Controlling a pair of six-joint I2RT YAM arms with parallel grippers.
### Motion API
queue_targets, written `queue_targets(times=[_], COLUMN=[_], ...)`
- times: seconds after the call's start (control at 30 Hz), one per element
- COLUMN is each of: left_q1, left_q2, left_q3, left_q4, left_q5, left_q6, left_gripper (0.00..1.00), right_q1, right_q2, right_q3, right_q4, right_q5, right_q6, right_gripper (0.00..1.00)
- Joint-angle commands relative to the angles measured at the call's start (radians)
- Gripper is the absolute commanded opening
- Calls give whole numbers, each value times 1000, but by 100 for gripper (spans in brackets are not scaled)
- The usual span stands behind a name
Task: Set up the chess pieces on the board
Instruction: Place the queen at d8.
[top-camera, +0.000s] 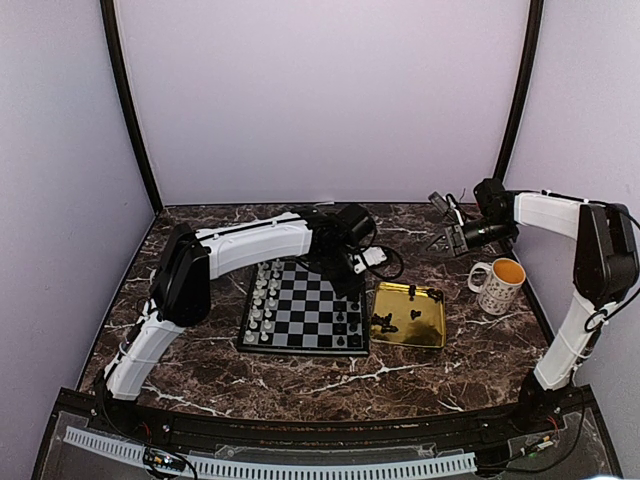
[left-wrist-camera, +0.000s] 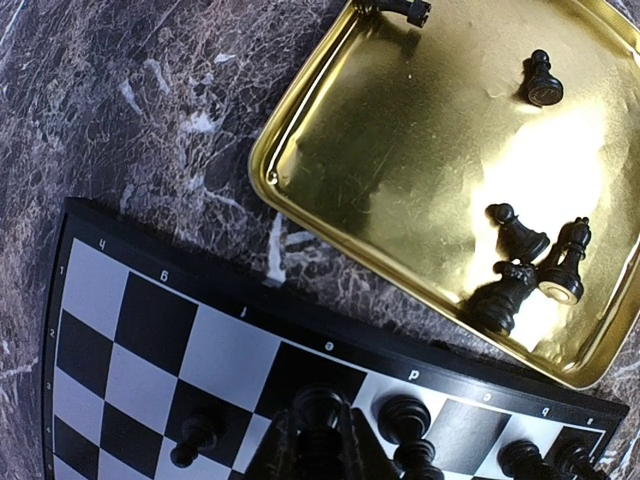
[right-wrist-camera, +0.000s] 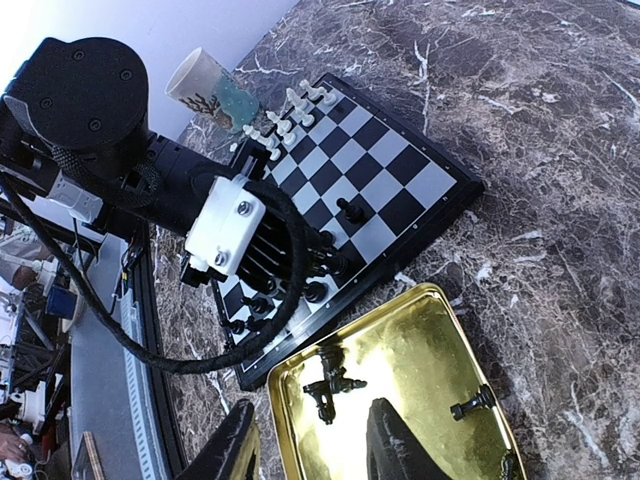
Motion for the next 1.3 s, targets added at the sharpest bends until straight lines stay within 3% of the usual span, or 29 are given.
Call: queue_targets(times=[0.0,0.93,1.27], left_q1=[-4,-5,-6], left_q2=[-9,-1,-3], left_q3=[26,30,31], left_q4=[11,-6,-8], left_q5=[21,-26,-24], left_q6=[-1,-1,-10], left_gripper=[15,16,23], right_q1=[-4,-5,-5], right_q2=[8,7,5], right_q3=[27,27,28], right_q4=[-9,-13,-15], right_q5=[-15,-15,-15], right_q6=[-9,-11,-12], right_gripper=[36,37,37])
